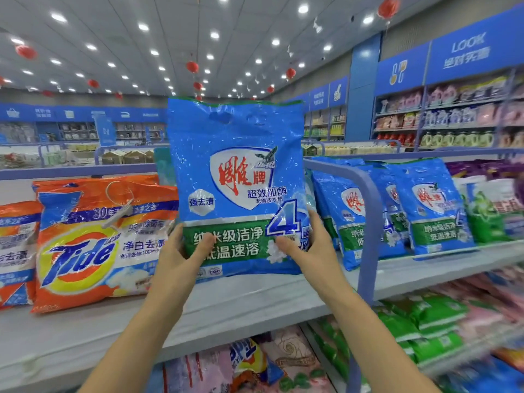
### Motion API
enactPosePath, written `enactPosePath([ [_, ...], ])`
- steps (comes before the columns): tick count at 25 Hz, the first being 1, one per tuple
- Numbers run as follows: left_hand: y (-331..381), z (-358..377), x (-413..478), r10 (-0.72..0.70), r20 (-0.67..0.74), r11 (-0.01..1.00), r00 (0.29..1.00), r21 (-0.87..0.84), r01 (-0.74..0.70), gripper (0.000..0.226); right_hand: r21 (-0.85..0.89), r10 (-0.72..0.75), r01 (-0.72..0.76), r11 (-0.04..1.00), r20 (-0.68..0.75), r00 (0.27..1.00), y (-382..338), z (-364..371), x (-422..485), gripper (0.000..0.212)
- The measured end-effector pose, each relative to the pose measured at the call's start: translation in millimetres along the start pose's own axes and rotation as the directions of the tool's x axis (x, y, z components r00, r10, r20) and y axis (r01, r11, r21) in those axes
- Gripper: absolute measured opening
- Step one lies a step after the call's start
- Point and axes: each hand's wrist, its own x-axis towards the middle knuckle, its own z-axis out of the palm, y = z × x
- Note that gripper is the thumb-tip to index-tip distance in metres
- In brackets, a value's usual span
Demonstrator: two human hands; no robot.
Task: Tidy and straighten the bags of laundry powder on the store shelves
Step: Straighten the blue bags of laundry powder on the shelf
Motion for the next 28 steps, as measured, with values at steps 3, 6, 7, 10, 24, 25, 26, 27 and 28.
enactPosePath([
  [3,13,47,-18,0.072,0.049,0.997,0.996,-0.043,-0.07,0.027,-0.06,-0.016,0.01,0.998,-0.088,0.996,-19,-48,-19,0.053],
  [6,14,110,-32,0.111,0.112,0.993,0.987,-0.056,-0.106,0.031,-0.135,0.002,-0.026,0.99,-0.176,0.984,-24,-108,-27,0.068],
  [7,13,134,-35,0.129,0.122,0.991,0.984,-0.061,-0.122,0.032,-0.145,0.006,-0.037,0.989,-0.204,0.979,-22,-130,-26,0.07],
  [10,8,206,-39,0.151,0.127,0.988,0.98,-0.052,-0.145,0.032,-0.144,0.017,-0.053,0.988,-0.237,0.971,-11,-200,-16,0.074],
  [24,-83,362,25,-0.074,-0.018,0.988,0.997,0.136,0.076,0.063,-0.217,0.103,-0.092,0.972,0.038,0.994,105,-352,103,0.036],
  [25,-90,362,25,-0.094,-0.042,0.98,0.995,0.17,0.1,0.054,-0.23,0.122,-0.105,0.967,0.058,0.991,115,-348,106,0.042],
  [26,-96,360,25,-0.105,-0.054,0.976,0.993,0.187,0.113,0.046,-0.254,0.129,-0.106,0.961,0.073,0.989,121,-344,107,0.048],
  [27,-99,360,24,-0.116,-0.068,0.971,0.991,0.201,0.127,0.04,-0.282,0.127,-0.098,0.954,0.086,0.988,124,-343,109,0.056],
  [28,-100,359,23,-0.125,-0.077,0.969,0.989,0.206,0.138,0.038,-0.31,0.124,-0.087,0.947,0.103,0.987,125,-343,110,0.061],
])
